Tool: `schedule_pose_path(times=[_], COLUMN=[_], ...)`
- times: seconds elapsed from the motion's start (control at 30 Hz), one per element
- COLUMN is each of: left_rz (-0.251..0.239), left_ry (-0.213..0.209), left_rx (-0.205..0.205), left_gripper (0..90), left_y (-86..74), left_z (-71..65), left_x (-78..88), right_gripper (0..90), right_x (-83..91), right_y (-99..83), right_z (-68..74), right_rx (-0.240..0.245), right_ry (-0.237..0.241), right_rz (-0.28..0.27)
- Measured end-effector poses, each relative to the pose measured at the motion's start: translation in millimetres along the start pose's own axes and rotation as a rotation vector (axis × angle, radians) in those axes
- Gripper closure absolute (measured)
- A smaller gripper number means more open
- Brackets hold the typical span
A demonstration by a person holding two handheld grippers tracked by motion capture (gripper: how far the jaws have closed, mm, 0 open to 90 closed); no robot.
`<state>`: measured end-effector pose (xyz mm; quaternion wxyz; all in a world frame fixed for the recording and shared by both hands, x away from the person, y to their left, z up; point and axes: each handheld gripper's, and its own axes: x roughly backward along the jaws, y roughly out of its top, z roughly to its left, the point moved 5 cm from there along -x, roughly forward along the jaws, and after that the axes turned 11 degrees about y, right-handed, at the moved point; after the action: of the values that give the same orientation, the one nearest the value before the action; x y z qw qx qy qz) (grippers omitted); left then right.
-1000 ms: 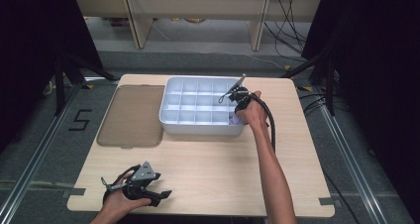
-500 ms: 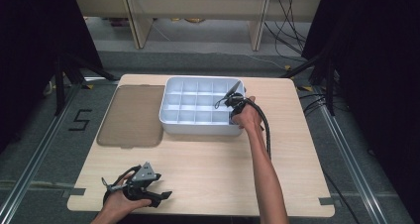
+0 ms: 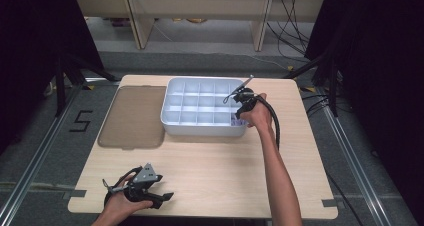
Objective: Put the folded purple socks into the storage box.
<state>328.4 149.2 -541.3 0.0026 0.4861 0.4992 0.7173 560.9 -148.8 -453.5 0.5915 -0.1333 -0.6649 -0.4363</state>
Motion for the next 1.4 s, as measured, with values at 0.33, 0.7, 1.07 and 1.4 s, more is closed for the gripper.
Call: schedule_pose_path(times=[0.33, 0.7, 1.07, 1.4], left_rz=[0.005, 0.008, 0.006, 0.01], left_ry=[0.001, 0.007, 0.009, 0.007], left_rx=[-0.036, -0.012, -0.037, -0.006], left_gripper=[26.0, 25.9, 25.9, 25.9], left_y=[-0.4, -0.9, -0.5, -1.1], left_z=[2.9, 3.2, 5.3, 4.6], left_x=[0.5, 0.0, 0.3, 0.1], right_gripper=[67.6, 60.4, 49.2, 41.7], right_x=[15.0, 23.4, 27.3, 27.0], right_y=[3.3, 0.6, -3.3, -5.5], right_z=[5.1, 14.0, 19.9, 31.0], right_rx=[0.011, -0.027, -0.049, -0.047], right_ry=[0.006, 0.03, 0.051, 0.074], right_rz=[-0.046, -0.115, -0.178, -0.214])
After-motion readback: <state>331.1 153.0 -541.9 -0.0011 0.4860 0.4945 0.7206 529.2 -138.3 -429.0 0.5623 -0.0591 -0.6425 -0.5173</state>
